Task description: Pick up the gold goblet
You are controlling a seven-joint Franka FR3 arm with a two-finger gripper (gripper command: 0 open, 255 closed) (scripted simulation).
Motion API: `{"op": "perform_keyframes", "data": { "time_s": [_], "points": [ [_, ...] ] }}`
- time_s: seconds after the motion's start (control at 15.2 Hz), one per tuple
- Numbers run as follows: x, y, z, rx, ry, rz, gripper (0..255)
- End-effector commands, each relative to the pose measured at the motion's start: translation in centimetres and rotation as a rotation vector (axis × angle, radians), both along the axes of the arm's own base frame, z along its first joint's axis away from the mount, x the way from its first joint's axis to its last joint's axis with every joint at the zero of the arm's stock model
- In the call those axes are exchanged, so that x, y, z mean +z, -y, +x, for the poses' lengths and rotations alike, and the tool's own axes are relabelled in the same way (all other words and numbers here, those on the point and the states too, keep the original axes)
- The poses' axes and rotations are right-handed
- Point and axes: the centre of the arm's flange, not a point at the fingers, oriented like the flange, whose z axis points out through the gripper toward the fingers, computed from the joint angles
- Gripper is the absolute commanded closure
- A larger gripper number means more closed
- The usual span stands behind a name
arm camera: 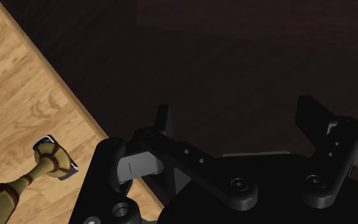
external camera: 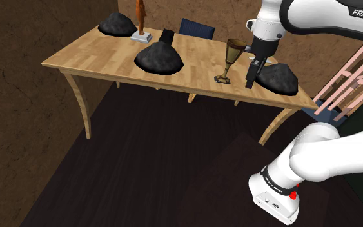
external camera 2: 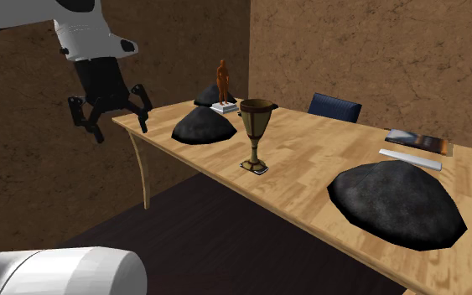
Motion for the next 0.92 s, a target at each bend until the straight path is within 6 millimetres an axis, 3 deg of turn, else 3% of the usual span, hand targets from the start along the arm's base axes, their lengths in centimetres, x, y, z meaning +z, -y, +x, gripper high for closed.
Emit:
{"op": "perform_keyframes", "data": {
  "time_s": [0.0,0.86],
  "points": [
    [0.0,0.0,0.0,0.000,0.000,0.000,0],
    [0.3,12.6,10.0,0.024,0.051,-0.040,0]
  ]
}}
